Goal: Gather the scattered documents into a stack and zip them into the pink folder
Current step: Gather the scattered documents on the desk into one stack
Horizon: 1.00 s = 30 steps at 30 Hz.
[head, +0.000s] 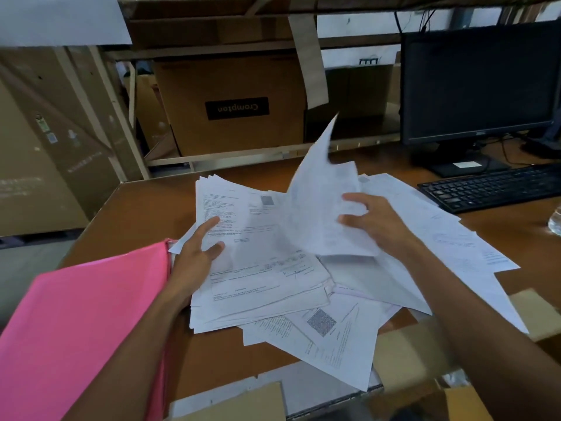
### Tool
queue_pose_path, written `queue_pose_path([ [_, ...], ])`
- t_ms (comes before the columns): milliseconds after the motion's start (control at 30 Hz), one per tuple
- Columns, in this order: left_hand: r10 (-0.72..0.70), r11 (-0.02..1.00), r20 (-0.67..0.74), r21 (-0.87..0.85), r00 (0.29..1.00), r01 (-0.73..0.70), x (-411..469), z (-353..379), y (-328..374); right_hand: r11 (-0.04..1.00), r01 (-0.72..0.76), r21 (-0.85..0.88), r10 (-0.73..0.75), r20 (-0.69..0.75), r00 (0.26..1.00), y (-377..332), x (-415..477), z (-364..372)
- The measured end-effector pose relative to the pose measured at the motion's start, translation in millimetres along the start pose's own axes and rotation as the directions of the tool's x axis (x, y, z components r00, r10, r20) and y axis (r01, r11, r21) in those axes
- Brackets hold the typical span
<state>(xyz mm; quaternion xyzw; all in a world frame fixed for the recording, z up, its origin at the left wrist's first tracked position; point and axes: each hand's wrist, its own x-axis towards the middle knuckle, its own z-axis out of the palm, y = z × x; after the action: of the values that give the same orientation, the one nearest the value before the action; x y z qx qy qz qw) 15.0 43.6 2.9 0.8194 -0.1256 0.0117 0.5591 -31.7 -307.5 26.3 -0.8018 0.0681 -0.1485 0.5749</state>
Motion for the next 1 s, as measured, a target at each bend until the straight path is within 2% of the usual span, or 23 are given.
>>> queue_pose_path([
  [133, -0.028, 0.995, 0.001, -0.091, 1.000, 0.028, -2, 2, 0, 0.938, 0.078, -0.338, -0.038, 0.123, 0.992, -9, -2, 44],
  [267, -0.068, 0.970, 0.018, -0.231, 0.998, 0.070, 1, 1, -2, 0.904, 0.164, -0.394, -0.062, 0.260, 0.964, -21, -5, 79],
  [400, -0.031, 0.993, 0.043, -0.114, 0.999, 0.036, 4, 0, -7, 0.865, 0.218, -0.451, -0.060, 0.339, 0.939, -21, -7, 98],
  [467, -0.014, 0.997, 0.048, -0.071, 0.999, 0.017, 5, -1, -11, 0.874, 0.222, -0.433, -0.085, 0.312, 0.946, -17, -8, 97],
  [567, -0.009, 0.999, 0.047, -0.047, 0.999, 0.011, 9, -5, -17, 0.865, 0.180, -0.469, -0.111, 0.171, 0.979, -2, -4, 76],
  [633, -0.022, 0.999, 0.048, -0.034, 0.999, 0.023, 12, -5, -20, 0.792, 0.132, -0.597, -0.095, 0.092, 0.991, 10, 2, 52],
  [700, -0.032, 0.999, 0.045, -0.039, 0.998, 0.033, 13, -5, -20, 0.662, 0.051, -0.748, -0.021, 0.050, 0.999, 21, 7, 23],
  [767, -0.045, 0.998, 0.044, -0.041, 0.998, 0.046, 12, -4, -19, 0.543, 0.006, -0.840, 0.074, 0.054, 0.996, 28, 10, -3],
  [800, -0.048, 0.998, 0.043, -0.032, 0.998, 0.049, 11, -4, -18, 0.524, 0.000, -0.852, 0.108, 0.066, 0.992, 32, 12, -13],
  [900, -0.047, 0.999, 0.041, -0.006, 0.998, 0.048, 10, -2, -18, 0.496, 0.031, -0.868, 0.153, 0.122, 0.981, 31, 21, -35],
  [1000, -0.062, 0.998, 0.041, -0.009, 0.997, 0.063, 10, -1, -17, 0.566, 0.097, -0.819, 0.144, 0.214, 0.966, 15, 28, -41],
])
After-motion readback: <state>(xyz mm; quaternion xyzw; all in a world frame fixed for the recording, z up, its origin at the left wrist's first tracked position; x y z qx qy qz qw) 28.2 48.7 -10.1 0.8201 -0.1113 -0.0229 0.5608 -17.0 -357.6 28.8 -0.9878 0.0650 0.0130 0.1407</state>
